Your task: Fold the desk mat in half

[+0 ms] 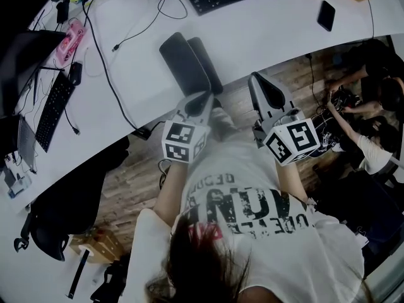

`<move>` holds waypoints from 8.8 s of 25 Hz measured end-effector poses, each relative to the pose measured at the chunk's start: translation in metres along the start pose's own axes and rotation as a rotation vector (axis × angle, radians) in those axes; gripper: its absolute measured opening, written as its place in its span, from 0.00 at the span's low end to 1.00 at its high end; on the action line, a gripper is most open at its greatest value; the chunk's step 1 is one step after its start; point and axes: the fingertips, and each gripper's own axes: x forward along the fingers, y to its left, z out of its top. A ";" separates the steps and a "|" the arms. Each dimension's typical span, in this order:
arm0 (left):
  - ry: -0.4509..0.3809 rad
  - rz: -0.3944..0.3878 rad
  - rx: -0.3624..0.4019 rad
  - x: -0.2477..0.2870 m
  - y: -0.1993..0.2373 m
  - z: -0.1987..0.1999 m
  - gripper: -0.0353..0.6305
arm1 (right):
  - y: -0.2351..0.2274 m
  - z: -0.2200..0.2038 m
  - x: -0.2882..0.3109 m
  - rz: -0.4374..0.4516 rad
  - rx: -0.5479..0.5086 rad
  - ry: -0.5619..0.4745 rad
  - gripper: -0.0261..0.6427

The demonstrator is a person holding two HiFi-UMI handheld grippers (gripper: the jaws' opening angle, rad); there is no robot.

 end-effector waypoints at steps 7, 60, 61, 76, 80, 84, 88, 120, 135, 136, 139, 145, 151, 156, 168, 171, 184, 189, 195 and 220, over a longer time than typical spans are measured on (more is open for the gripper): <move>0.025 -0.030 0.012 0.017 -0.012 0.000 0.07 | -0.015 0.001 -0.010 -0.036 0.011 -0.006 0.04; 0.214 -0.073 -0.188 0.087 -0.029 -0.041 0.24 | -0.060 -0.004 -0.030 -0.134 0.064 -0.002 0.04; 0.211 -0.072 -0.188 0.086 -0.028 -0.041 0.24 | -0.059 -0.004 -0.030 -0.134 0.063 -0.003 0.04; 0.153 -0.062 -0.146 0.078 -0.026 -0.024 0.14 | -0.052 -0.001 -0.031 -0.149 0.051 -0.015 0.04; 0.134 -0.044 -0.129 0.075 -0.022 -0.020 0.11 | -0.049 -0.001 -0.031 -0.150 0.050 -0.018 0.04; 0.114 -0.025 -0.107 0.072 -0.018 -0.015 0.07 | -0.047 -0.002 -0.032 -0.153 0.049 -0.020 0.04; 0.091 -0.001 -0.089 0.067 -0.015 -0.009 0.06 | -0.046 -0.003 -0.033 -0.156 0.050 -0.015 0.04; -0.182 0.081 -0.056 0.012 0.019 0.082 0.06 | -0.024 0.002 -0.021 -0.131 0.012 -0.021 0.04; -0.326 0.151 -0.057 -0.036 0.032 0.117 0.06 | -0.006 0.012 0.001 -0.057 -0.030 -0.011 0.04; -0.336 0.158 -0.055 -0.041 0.033 0.119 0.06 | -0.005 0.013 0.002 -0.053 -0.034 -0.011 0.04; -0.368 0.178 -0.054 -0.053 0.037 0.125 0.06 | -0.002 0.017 0.006 -0.045 -0.046 -0.015 0.04; -0.424 0.228 -0.046 -0.079 0.042 0.131 0.06 | 0.003 0.025 0.012 -0.030 -0.065 -0.029 0.04; -0.473 0.286 -0.044 -0.107 0.047 0.132 0.06 | 0.012 0.033 0.016 -0.008 -0.087 -0.042 0.04; -0.508 0.343 -0.050 -0.129 0.052 0.129 0.06 | 0.024 0.037 0.023 0.033 -0.106 -0.042 0.04; -0.556 0.435 -0.061 -0.174 0.055 0.111 0.06 | 0.070 0.029 0.032 0.144 -0.131 -0.025 0.04; -0.561 0.438 -0.058 -0.178 0.050 0.106 0.06 | 0.078 0.027 0.031 0.169 -0.136 -0.023 0.04; -0.561 0.458 -0.101 -0.181 0.045 0.088 0.06 | 0.090 0.025 0.030 0.218 -0.144 -0.027 0.04; -0.562 0.468 -0.083 -0.178 0.049 0.090 0.06 | 0.090 0.029 0.036 0.235 -0.144 -0.039 0.04; -0.570 0.483 -0.073 -0.168 0.053 0.097 0.06 | 0.081 0.036 0.047 0.255 -0.151 -0.045 0.04; -0.575 0.441 -0.089 -0.143 0.065 0.119 0.06 | 0.056 0.052 0.073 0.216 -0.151 -0.035 0.04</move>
